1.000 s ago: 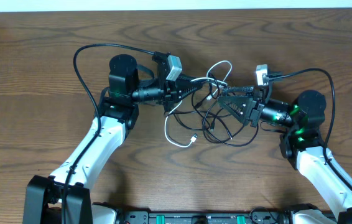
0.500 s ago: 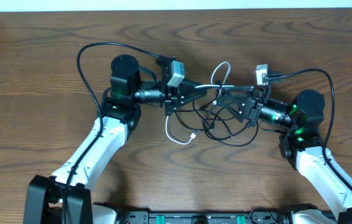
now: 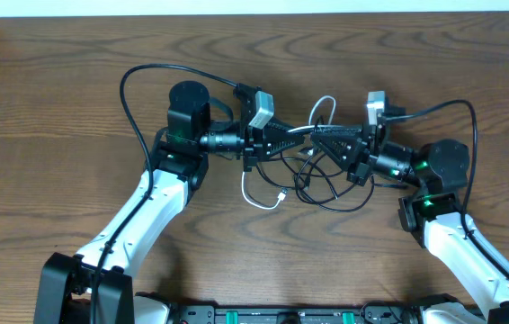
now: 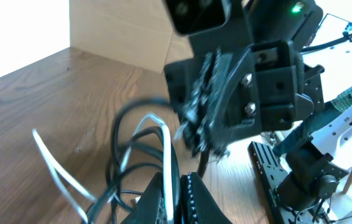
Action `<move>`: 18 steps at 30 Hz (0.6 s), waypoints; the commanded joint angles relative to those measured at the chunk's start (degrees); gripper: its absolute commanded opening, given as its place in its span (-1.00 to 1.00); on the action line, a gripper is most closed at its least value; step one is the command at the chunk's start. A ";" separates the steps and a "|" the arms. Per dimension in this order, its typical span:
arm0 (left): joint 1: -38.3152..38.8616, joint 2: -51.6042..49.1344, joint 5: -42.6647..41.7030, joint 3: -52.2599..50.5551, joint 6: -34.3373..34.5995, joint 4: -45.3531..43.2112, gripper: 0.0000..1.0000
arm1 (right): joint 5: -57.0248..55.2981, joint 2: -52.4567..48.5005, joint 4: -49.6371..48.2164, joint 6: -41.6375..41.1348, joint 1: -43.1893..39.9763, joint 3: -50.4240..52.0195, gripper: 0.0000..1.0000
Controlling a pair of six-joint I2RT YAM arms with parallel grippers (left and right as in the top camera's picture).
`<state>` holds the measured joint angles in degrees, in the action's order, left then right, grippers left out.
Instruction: Untangle cables
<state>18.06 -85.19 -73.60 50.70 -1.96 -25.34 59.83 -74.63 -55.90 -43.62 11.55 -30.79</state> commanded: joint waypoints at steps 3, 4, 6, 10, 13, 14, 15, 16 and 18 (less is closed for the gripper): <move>0.02 0.22 -0.28 -0.09 -0.83 1.46 -0.85 | -0.33 0.04 -7.89 -0.98 0.22 -0.39 -0.98; 0.02 0.22 -0.28 -0.09 -0.83 1.62 -0.85 | -0.37 0.04 -9.86 -1.42 0.22 -0.39 -0.98; 0.02 0.22 -0.31 -0.09 -0.83 2.27 -0.85 | -0.39 0.04 -13.81 -1.62 0.22 -0.39 -0.98; 0.02 0.22 -0.28 -0.09 -0.85 5.60 -0.85 | -1.90 0.04 -19.26 -1.77 0.22 -0.39 -0.98; 0.02 0.22 -0.28 -0.09 -0.87 8.66 -0.85 | -3.65 0.04 -22.40 -1.77 0.22 -0.39 -0.98; 0.02 0.22 -0.28 -0.09 -0.87 9.31 -0.85 | -4.17 0.04 -23.54 -1.77 0.22 -0.39 -0.98; 0.02 0.22 -0.24 -0.09 -0.90 10.10 -0.85 | -4.83 0.04 -24.68 -1.77 0.22 -0.39 -0.98; 0.02 0.22 -0.24 -0.09 -0.90 10.78 -0.85 | -5.53 0.04 -25.73 -1.77 0.22 -0.39 -0.98; 0.02 0.22 0.66 -0.09 -0.87 12.20 -0.85 | -6.51 0.04 -27.80 -1.75 0.22 -0.39 -0.98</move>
<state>18.06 -85.19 -73.54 50.70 -2.00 -14.24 57.04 -74.65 -81.93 -45.19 11.55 -30.63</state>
